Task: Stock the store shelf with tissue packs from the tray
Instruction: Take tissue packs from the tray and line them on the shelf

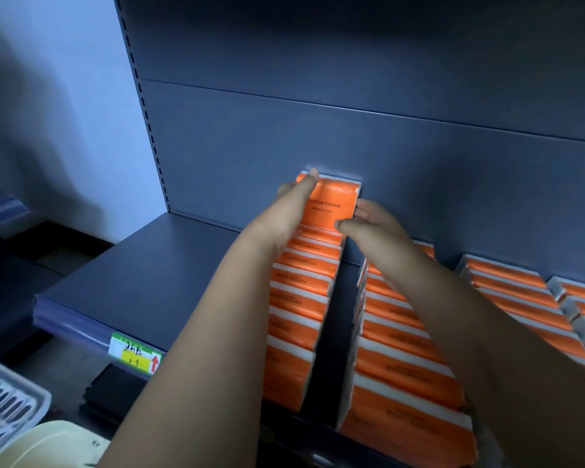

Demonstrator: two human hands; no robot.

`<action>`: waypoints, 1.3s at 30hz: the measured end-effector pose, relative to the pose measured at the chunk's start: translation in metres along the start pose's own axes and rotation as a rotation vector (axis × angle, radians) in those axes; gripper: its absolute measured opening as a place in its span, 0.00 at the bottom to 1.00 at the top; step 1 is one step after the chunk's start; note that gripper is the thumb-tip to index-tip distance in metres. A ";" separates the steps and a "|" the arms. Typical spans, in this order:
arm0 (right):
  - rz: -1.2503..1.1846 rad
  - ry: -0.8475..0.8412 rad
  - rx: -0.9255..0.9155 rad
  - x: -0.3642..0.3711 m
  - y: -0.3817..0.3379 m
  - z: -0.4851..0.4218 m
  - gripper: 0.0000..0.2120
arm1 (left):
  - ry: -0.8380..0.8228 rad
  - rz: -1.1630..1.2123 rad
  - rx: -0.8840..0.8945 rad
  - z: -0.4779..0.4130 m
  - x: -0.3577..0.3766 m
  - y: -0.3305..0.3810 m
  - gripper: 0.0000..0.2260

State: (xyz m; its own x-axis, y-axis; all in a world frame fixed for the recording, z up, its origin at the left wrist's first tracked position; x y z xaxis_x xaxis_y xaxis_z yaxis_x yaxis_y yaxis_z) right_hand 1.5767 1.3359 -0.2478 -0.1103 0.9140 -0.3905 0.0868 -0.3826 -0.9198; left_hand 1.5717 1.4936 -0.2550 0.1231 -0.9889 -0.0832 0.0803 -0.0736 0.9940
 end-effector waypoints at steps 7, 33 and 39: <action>0.341 0.163 -0.022 -0.019 -0.017 0.028 0.17 | 0.073 -0.337 0.064 0.010 -0.016 0.012 0.36; 0.785 -0.316 -0.648 0.240 -0.056 0.306 0.34 | 0.779 -1.074 0.040 0.385 -0.206 -0.106 0.36; 0.946 -0.579 -0.610 0.313 0.016 0.333 0.31 | 0.674 -1.118 -0.243 0.423 -0.237 -0.194 0.34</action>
State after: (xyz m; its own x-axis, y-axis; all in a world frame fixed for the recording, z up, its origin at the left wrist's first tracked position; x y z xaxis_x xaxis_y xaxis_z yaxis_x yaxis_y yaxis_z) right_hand 1.2134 1.5709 -0.3969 -0.1585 0.0664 -0.9851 0.7922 -0.5870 -0.1670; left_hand 1.1089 1.6880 -0.3987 0.3335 -0.1491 -0.9309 0.6235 -0.7057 0.3364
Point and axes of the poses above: each hand's wrist, its own z-axis away from the middle knuckle, its own x-axis out of the palm, y = z × x, the point moved 10 cm from there along -z, towards the middle knuckle, and after that the axes turned 2 degrees about x, right-handed, at the moved point
